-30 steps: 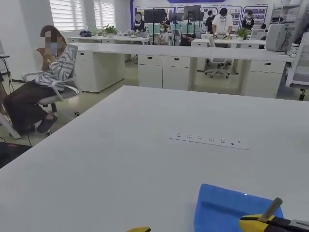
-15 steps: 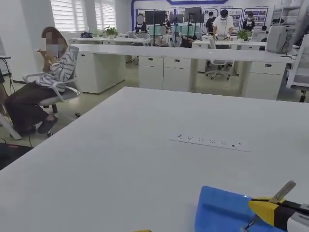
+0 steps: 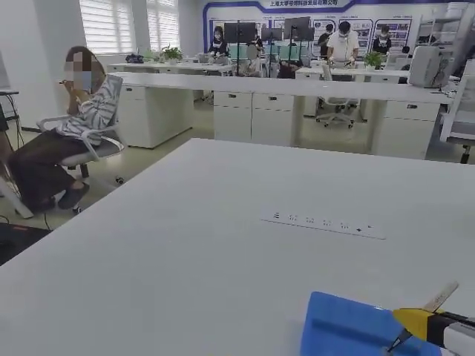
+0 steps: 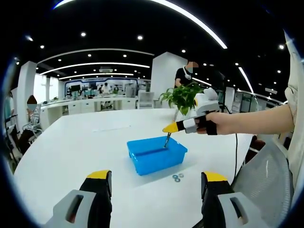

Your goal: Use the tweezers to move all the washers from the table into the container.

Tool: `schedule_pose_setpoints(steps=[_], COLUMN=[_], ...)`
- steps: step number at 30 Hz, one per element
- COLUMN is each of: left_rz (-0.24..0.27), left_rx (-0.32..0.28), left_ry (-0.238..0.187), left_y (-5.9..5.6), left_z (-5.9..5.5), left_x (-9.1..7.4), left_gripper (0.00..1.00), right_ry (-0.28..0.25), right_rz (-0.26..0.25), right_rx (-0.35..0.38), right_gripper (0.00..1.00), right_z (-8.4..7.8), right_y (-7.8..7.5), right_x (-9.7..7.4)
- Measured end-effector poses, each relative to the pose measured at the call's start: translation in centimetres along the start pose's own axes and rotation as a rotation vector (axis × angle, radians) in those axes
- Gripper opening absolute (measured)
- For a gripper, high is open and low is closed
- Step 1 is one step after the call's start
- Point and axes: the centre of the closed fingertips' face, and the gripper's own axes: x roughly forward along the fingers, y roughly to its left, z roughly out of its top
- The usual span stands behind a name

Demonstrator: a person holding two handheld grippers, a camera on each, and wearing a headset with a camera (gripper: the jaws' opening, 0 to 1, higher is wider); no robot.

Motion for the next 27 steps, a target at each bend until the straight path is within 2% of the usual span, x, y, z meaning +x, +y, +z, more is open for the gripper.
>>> schedule_pose_setpoints(steps=[9, 15, 27], left_rz=[0.006, 0.000, -0.002], left_rx=[-0.004, 0.000, 0.000], left_ry=[0.001, 0.006, 0.015], left_y=[0.1, 0.0, 0.0], left_z=[-0.1, -0.1, -0.3], left_x=[0.0, 0.1, 0.1], left_gripper=[0.78, 0.78, 0.77], right_ry=[0.046, 0.097, 0.141], right_rz=[-0.025, -0.043, -0.051], right_rx=[0.003, -0.032, -0.059], right_gripper=[0.03, 0.03, 0.03], right_z=[-1.1, -2.0, -2.9], right_y=[-1.4, -2.2, -2.5], right_x=[1.0, 1.7, 2.1])
